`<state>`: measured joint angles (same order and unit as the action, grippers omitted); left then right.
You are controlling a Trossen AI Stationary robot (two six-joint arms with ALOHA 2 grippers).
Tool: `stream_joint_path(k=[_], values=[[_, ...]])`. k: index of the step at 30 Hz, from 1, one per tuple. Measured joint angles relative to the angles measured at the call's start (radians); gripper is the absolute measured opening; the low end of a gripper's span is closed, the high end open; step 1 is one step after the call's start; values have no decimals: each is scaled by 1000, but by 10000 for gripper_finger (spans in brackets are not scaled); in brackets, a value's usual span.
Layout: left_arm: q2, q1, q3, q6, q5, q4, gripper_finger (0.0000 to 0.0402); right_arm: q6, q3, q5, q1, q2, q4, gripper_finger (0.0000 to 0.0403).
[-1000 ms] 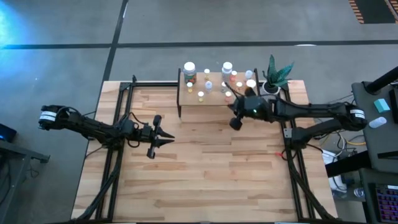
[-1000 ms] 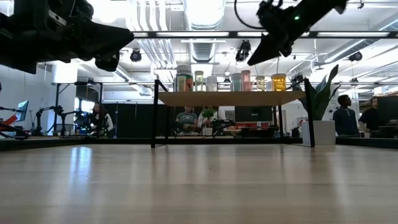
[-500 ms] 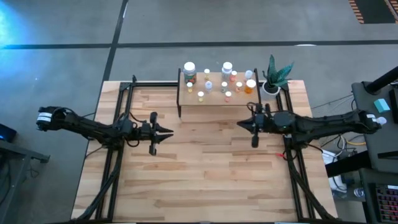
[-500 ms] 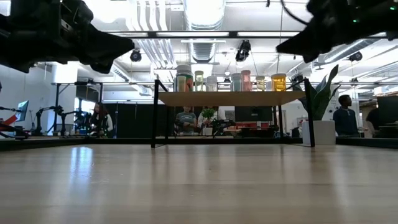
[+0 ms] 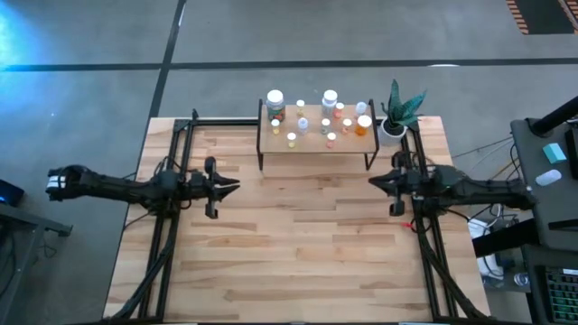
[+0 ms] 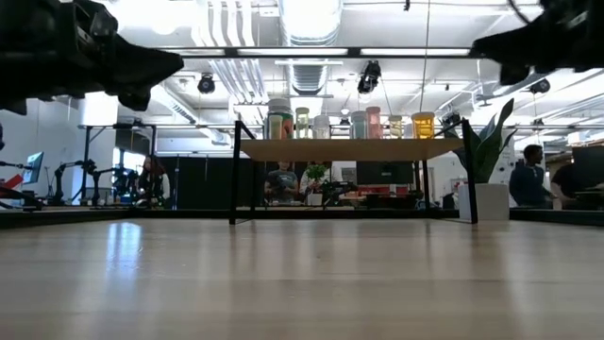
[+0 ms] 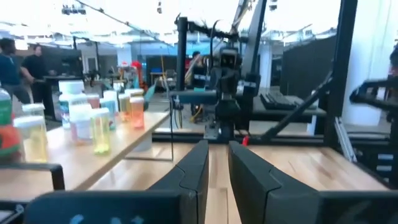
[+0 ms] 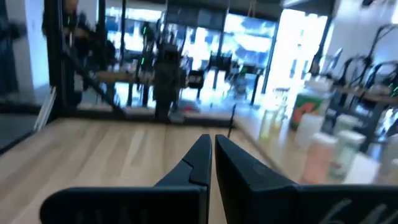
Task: Pick and place medicine bottles onto shelf by color
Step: Return to Home Position
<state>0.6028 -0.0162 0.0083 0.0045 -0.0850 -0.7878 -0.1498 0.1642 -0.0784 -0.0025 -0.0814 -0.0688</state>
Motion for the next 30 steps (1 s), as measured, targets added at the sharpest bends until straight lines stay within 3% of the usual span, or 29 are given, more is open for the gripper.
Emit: stream_joint_path(k=[2,16,23,30], values=[[-35,-3,0,1,0,35,44,-1,-1,0,-5,81,66,12],[-222,-98,-2,9,-52,357,44,-25,-60,-79,-106,72,60,12],[-249,-130,-2,11,-51,377,44,-8,-152,-80,-202,80,-64,12],[-273,-130,-3,55,-40,342,44,-6,-152,-72,-250,81,-63,12]])
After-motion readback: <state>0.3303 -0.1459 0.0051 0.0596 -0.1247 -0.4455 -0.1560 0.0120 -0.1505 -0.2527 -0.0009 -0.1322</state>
